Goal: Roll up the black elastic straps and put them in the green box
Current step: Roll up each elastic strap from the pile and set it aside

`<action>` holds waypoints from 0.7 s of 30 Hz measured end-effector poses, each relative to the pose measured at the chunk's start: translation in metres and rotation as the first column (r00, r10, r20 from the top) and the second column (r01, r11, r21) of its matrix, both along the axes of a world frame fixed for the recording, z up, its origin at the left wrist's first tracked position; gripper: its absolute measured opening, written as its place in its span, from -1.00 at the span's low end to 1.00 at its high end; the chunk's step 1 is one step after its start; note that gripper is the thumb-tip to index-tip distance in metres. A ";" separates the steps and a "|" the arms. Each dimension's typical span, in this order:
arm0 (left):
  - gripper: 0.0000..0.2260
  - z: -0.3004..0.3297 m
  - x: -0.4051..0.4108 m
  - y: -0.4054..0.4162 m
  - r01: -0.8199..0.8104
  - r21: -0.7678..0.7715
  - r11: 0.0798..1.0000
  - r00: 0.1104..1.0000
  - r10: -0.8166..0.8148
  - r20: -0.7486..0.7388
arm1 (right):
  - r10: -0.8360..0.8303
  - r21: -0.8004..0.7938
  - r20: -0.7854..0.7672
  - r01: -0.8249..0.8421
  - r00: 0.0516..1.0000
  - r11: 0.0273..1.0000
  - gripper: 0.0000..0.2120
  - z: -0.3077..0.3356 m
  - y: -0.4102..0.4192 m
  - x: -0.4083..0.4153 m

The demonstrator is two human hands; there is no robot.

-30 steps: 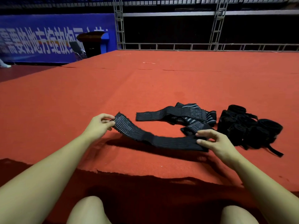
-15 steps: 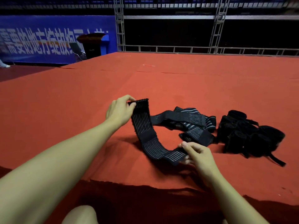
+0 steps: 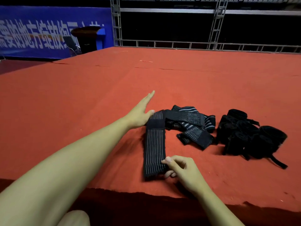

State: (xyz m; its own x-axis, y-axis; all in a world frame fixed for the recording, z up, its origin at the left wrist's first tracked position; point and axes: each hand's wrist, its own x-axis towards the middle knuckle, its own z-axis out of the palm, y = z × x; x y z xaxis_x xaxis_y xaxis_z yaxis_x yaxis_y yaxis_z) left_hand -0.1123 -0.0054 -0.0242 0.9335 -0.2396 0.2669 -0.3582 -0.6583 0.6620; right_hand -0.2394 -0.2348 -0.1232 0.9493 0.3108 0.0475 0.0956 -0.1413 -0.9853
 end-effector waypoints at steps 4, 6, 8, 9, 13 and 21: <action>-0.60 -0.047 -0.034 0.006 -0.062 -0.099 0.993 0.998 0.063 0.009 | 0.089 0.006 -0.011 -0.089 0.996 0.996 -0.80 0.002 -0.001 0.000; -0.71 -0.071 -0.062 0.004 -0.039 -0.117 0.992 0.998 0.044 0.037 | 0.100 -0.013 -0.009 -0.100 0.995 0.995 -0.73 0.001 -0.001 0.002; -0.79 -0.085 -0.091 -0.001 0.006 -0.114 0.994 0.997 0.003 0.081 | 0.094 -0.034 -0.020 -0.095 0.995 0.995 -0.79 0.000 -0.001 0.001; -0.80 -0.090 -0.104 -0.002 0.038 -0.098 0.994 0.994 -0.028 0.103 | 0.081 -0.044 -0.020 -0.082 0.996 0.996 -0.81 -0.001 -0.001 0.001; -0.75 -0.104 -0.136 -0.003 0.141 0.056 0.988 0.977 -0.148 0.156 | 0.035 -0.178 0.196 0.000 0.980 0.984 -0.85 -0.005 -0.003 0.003; -0.80 -0.113 -0.142 -0.008 0.057 0.130 0.990 0.989 -0.074 0.128 | 0.000 -0.319 0.311 0.104 0.951 0.942 -0.93 -0.016 -0.001 0.008</action>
